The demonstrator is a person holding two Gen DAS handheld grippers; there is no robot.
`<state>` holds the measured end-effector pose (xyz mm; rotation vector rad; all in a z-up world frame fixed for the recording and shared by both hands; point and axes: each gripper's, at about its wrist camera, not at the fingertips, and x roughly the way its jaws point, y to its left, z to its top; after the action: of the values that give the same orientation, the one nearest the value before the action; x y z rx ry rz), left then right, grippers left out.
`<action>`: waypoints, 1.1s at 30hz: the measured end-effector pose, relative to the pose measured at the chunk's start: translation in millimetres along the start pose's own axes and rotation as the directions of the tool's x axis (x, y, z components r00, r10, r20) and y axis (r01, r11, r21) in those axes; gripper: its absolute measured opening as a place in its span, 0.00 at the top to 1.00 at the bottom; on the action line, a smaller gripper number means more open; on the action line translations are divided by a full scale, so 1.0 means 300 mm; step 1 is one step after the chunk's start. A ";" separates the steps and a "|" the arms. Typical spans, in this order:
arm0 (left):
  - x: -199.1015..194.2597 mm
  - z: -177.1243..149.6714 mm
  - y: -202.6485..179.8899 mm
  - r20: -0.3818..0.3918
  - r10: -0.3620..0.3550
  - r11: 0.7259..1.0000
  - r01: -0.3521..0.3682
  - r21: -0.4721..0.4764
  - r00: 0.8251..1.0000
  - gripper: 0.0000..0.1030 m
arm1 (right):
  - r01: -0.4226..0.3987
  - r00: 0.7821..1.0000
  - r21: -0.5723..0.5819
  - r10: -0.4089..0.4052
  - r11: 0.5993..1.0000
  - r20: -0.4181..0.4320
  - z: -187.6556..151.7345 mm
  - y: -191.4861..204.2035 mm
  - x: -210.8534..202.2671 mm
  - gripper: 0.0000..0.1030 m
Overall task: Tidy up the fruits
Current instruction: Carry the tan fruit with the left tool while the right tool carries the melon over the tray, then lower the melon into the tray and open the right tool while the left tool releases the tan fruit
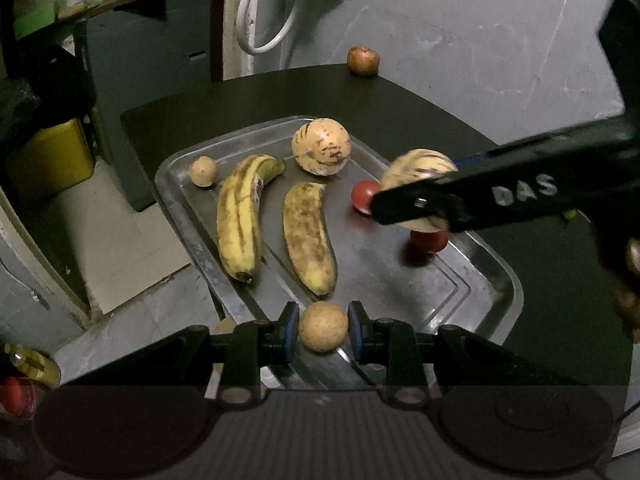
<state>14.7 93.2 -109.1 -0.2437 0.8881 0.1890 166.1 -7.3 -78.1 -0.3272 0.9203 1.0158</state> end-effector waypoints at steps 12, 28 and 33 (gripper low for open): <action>0.019 -0.011 0.007 -0.012 0.003 1.000 -0.003 -0.010 1.000 0.73 | 0.006 0.998 0.015 -0.005 1.000 -0.067 0.002 0.005 0.089 0.46; 0.040 -0.002 0.007 -0.011 -0.007 1.000 0.006 -0.024 1.000 0.72 | 0.028 0.993 0.017 -0.026 0.999 -0.113 0.001 0.005 0.149 0.45; 0.041 -0.002 0.010 -0.013 -0.007 1.000 0.007 -0.028 1.000 0.72 | 0.032 0.992 0.022 -0.029 0.999 -0.125 -0.001 0.002 0.157 0.45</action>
<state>21.2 96.5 -119.3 -0.2738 0.8976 0.1934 175.3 20.3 -115.1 -0.3870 1.0365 0.9640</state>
